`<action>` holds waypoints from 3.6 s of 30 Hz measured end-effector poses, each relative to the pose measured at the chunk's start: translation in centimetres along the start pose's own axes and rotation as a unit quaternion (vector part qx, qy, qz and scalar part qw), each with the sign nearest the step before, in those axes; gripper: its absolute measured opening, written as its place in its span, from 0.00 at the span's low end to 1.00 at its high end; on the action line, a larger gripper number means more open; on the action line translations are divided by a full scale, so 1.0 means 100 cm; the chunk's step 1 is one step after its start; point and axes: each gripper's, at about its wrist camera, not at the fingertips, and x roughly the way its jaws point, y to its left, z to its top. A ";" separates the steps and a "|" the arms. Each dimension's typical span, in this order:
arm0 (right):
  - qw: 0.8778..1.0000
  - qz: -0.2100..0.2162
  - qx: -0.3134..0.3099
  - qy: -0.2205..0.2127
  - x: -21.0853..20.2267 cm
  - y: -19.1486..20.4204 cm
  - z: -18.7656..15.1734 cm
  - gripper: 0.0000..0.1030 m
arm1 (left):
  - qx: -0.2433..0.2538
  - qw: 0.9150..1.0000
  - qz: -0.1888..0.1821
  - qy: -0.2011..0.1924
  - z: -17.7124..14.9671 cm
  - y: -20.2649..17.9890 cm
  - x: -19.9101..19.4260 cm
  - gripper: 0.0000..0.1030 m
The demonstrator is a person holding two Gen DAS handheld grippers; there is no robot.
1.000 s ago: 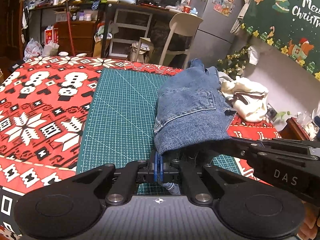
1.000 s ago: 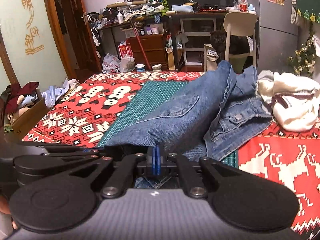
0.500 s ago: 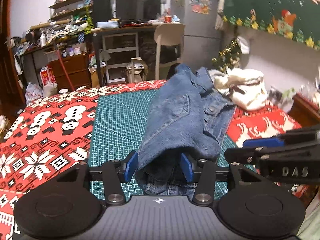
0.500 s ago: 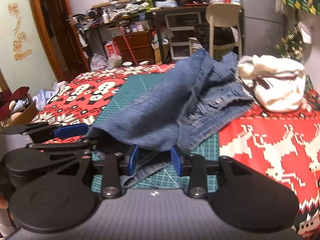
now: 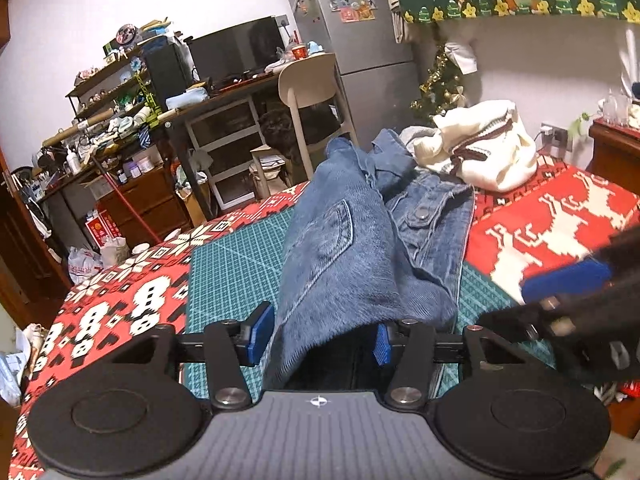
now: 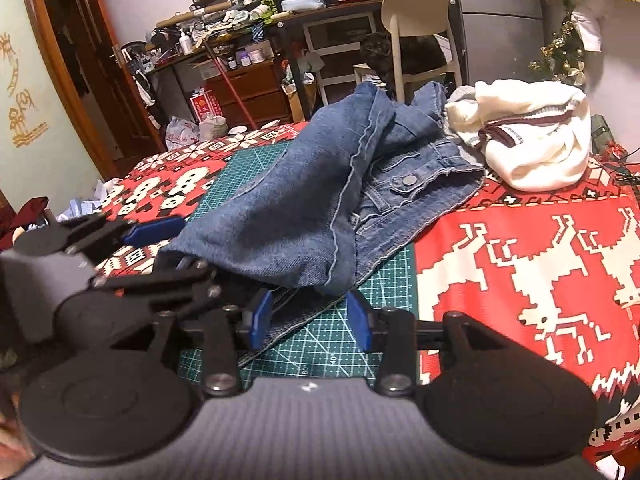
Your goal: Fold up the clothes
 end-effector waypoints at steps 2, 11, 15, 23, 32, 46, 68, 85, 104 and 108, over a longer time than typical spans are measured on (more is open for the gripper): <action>1.000 -0.004 0.004 0.000 0.000 -0.003 -0.001 0.47 | -0.024 1.000 0.002 0.004 0.004 0.003 0.005 0.15; 1.000 -0.013 0.022 0.017 0.009 -0.008 -0.003 0.49 | -0.215 0.975 0.011 0.048 -0.008 0.077 0.011 0.06; 0.999 -0.011 0.021 0.033 0.019 -0.002 -0.005 0.49 | -0.265 0.960 0.010 0.084 -0.032 0.100 0.014 0.06; 0.996 -0.001 -0.013 0.085 0.045 0.024 -0.016 0.49 | -0.300 0.947 -0.007 0.119 -0.059 0.113 0.004 0.06; 0.993 -0.005 -0.047 0.104 0.066 0.054 -0.027 0.53 | -0.287 0.949 -0.012 0.130 -0.064 0.105 0.001 0.06; 0.997 -0.022 -0.042 0.066 0.056 0.049 -0.022 0.13 | -0.277 0.946 -0.081 0.147 -0.066 0.093 -0.002 0.11; 0.992 -0.119 0.043 0.018 0.029 -0.044 -0.013 0.12 | -0.177 0.958 -0.198 0.105 -0.034 0.052 -0.021 0.62; 0.997 -0.012 0.082 -0.007 -0.012 -0.022 0.003 0.35 | -0.162 0.965 -0.182 0.102 -0.031 0.048 -0.026 0.61; 0.969 0.080 0.233 0.011 0.044 -0.009 -0.003 0.02 | -0.159 0.969 -0.160 0.098 -0.041 0.057 -0.034 0.60; 0.983 0.113 0.147 -0.003 0.043 0.032 0.015 0.02 | -0.161 0.973 -0.141 0.089 -0.045 0.078 -0.045 0.61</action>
